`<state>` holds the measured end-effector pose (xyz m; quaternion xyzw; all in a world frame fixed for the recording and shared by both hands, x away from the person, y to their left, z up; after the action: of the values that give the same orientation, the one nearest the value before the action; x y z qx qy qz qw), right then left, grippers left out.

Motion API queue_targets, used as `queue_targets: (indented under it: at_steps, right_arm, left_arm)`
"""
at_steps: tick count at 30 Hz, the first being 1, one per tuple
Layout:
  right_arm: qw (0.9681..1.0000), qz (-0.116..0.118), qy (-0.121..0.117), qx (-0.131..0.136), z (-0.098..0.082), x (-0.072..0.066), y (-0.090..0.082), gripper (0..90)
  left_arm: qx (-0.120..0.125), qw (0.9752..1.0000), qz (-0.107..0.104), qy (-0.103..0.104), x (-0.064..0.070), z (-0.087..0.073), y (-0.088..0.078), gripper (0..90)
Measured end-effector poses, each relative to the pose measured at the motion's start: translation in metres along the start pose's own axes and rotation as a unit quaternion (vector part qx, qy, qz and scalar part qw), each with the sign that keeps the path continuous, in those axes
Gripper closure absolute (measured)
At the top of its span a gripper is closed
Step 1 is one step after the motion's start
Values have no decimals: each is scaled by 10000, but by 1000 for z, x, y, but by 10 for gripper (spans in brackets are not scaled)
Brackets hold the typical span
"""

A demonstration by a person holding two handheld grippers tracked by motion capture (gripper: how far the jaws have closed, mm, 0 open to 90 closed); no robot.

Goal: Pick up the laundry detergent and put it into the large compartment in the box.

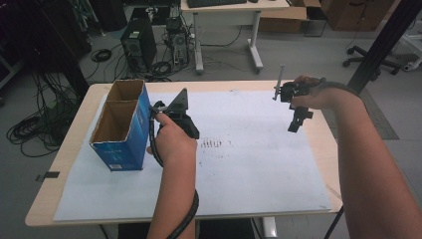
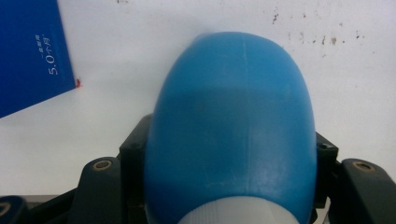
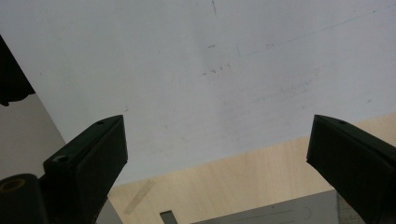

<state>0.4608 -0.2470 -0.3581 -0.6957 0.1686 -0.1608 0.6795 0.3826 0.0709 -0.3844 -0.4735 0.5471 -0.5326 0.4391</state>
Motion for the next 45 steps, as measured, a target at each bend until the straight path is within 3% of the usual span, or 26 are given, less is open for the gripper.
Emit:
queue_targets:
  at_steps: [13, 22, 31, 45]
  right_arm:
    - [10000, 2, 21, 47, -4, 0, -5, 52]
    - [10000, -3, 33, 26, -4, 0, -6, 52]
    - [10000, -22, 19, -4, 0, -1, -7, 52]
    - [10000, -24, 33, -57, -2, 2, -7, 52]
  left_arm:
    - [-44, 9999, 11, 156, 1, -2, -9, 381]
    - [129, 9996, 69, 249, -3, -5, -45, 380]
    - [106, 9994, 142, 297, -11, -9, -82, 380]
    - [124, 9990, 147, 402, -11, -10, -119, 380]
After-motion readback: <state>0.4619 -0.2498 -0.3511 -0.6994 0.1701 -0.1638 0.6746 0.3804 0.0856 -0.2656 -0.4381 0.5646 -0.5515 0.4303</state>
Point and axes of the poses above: each handheld gripper's, and its own axes: y roughly forward along the jaws, z roughly out of its top, x roughly to its right, the point moved 9 cm from there along y, roughly forward along the jaws, and after that the axes turned 11 degrees about y, right-handed, at the moved point
